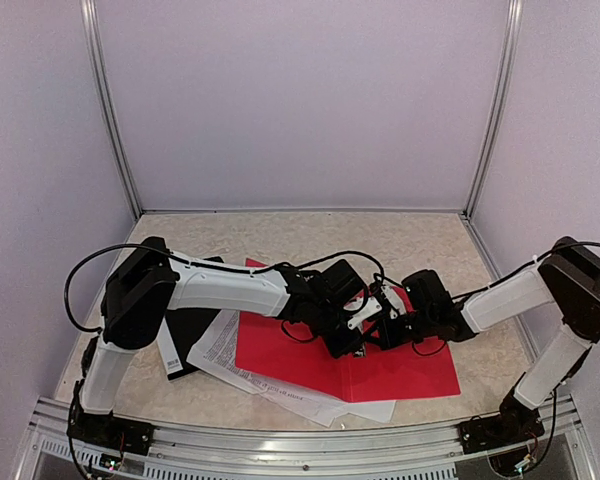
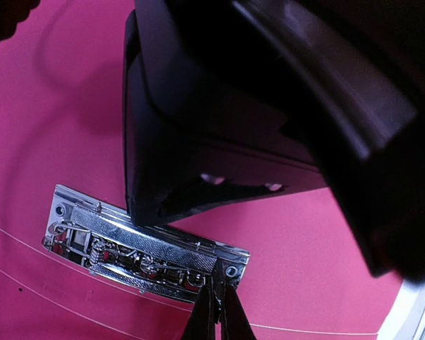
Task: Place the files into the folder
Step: Open the spring clip on the folder at the center of the board.
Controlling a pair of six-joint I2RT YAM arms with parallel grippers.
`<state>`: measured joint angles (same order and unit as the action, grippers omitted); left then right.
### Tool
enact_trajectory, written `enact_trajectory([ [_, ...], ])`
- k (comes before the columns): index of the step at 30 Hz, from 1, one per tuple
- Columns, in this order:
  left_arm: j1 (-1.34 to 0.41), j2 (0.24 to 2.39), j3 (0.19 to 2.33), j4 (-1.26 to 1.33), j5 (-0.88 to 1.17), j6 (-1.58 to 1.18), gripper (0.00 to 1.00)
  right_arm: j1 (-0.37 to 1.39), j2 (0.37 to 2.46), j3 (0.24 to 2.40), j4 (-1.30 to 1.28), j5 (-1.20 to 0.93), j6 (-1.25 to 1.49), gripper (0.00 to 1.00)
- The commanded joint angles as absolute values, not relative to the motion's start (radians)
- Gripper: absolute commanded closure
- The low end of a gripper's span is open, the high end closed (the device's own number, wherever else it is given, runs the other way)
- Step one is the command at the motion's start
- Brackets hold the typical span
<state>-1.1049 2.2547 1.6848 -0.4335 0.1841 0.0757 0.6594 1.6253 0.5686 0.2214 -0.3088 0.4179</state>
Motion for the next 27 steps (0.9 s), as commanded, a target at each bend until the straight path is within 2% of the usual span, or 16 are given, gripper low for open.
enact_trajectory([
  [1,-1.131,2.339,1.647,-0.467,0.174,0.066,1.00,0.655,1.703,0.475,0.261,-0.387,0.518,0.98],
  [8,-1.126,2.318,1.608,-0.427,0.161,0.054,1.00,0.653,1.716,0.417,0.418,-0.411,0.621,0.96],
  [27,-1.125,2.346,1.604,-0.397,0.175,0.061,1.00,0.659,1.919,0.316,0.777,-0.473,0.805,0.99],
])
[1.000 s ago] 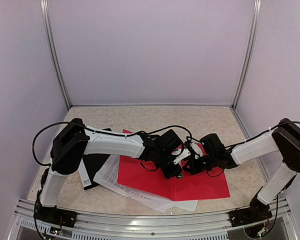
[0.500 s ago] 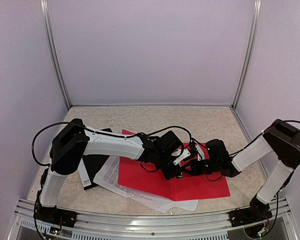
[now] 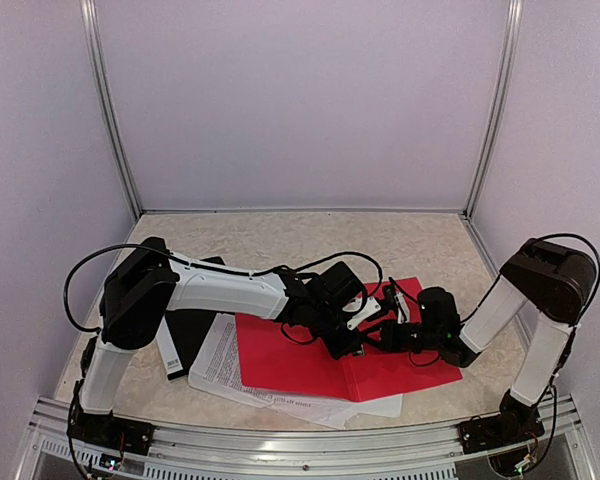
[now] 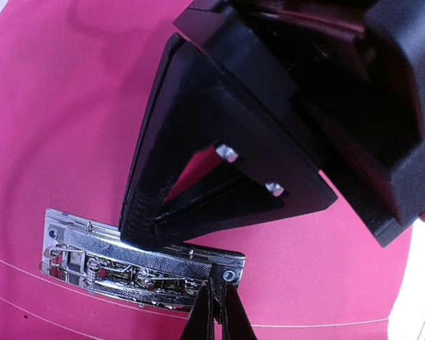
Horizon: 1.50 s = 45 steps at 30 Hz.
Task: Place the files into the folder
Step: Open the spring clip on the folder at the center of the board.
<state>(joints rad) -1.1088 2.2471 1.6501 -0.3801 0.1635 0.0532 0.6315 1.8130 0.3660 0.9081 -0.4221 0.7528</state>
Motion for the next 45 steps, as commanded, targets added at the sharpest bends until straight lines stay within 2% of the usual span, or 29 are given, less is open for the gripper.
enact_trajectory([
  [1,-1.125,2.349,1.604,-0.400,0.176,0.061,1.00,0.660,1.921,0.316,0.778,-0.471,0.805,0.99],
  [22,-1.119,2.384,1.608,-0.445,0.179,0.043,1.00,0.673,1.922,0.328,0.661,-0.422,0.752,1.00],
  [34,-1.124,2.406,1.545,-0.399,0.207,-0.007,1.00,0.673,1.956,0.308,0.711,-0.425,0.766,1.00],
  [45,-1.123,2.385,1.560,-0.347,0.181,-0.075,1.00,0.679,1.900,0.334,0.609,-0.379,0.731,1.00],
])
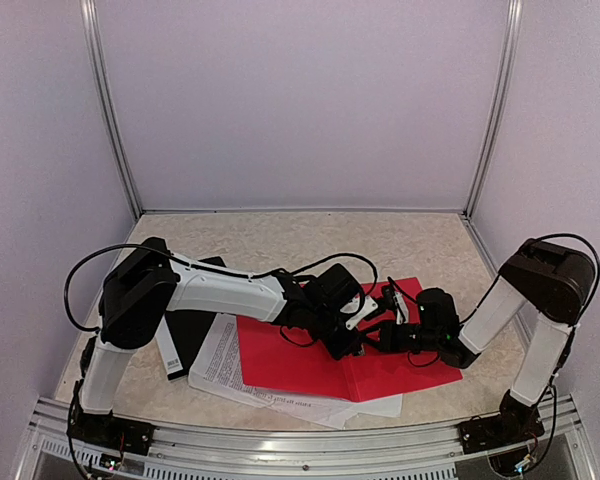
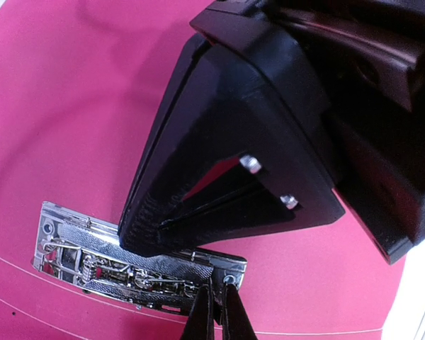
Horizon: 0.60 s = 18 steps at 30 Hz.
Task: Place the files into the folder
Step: Open the spring clip on the folder at the center of the board.
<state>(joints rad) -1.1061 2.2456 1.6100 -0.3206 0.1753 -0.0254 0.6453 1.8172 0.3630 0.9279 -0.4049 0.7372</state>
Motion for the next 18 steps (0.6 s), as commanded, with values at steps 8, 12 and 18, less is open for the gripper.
enact_trajectory([
  [8,-1.123,2.395,1.573,-0.280,0.109,-0.149,1.00,0.721,1.982,0.326,0.716,-0.392,0.788,1.00],
  [12,-1.123,2.406,1.572,-0.261,0.075,-0.164,1.00,0.737,2.007,0.328,0.749,-0.393,0.806,1.00],
  [18,-1.112,2.374,1.535,-0.210,0.052,-0.198,1.00,0.744,2.029,0.323,0.772,-0.393,0.817,1.00],
])
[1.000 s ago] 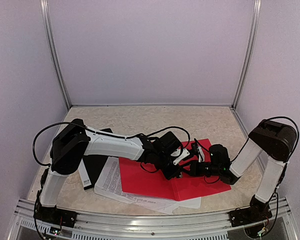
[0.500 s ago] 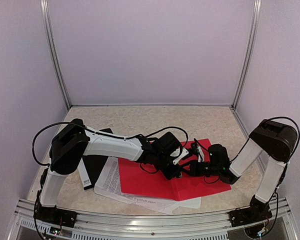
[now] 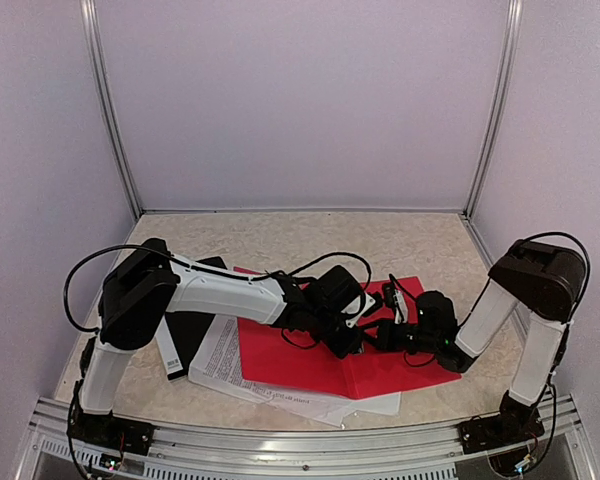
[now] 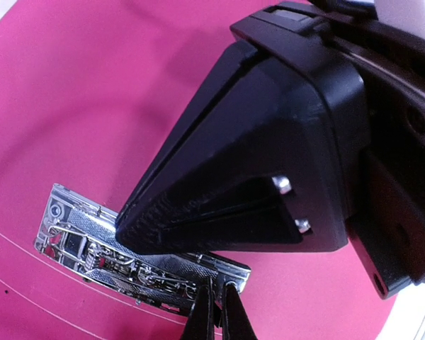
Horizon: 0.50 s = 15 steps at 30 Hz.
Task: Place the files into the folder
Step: Open the spring clip on the folder at the center of the board.
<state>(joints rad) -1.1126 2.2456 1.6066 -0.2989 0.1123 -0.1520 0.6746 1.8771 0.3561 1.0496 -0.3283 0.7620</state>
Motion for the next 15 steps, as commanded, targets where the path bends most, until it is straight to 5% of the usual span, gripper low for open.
enact_trajectory([
  [1,-1.108,2.367,1.529,-0.206,0.055,-0.204,1.00,0.745,2.031,0.321,0.775,-0.394,0.817,1.00],
  [15,-1.100,2.224,1.469,-0.197,0.071,-0.209,1.00,0.746,2.046,0.314,0.770,-0.384,0.812,1.00],
])
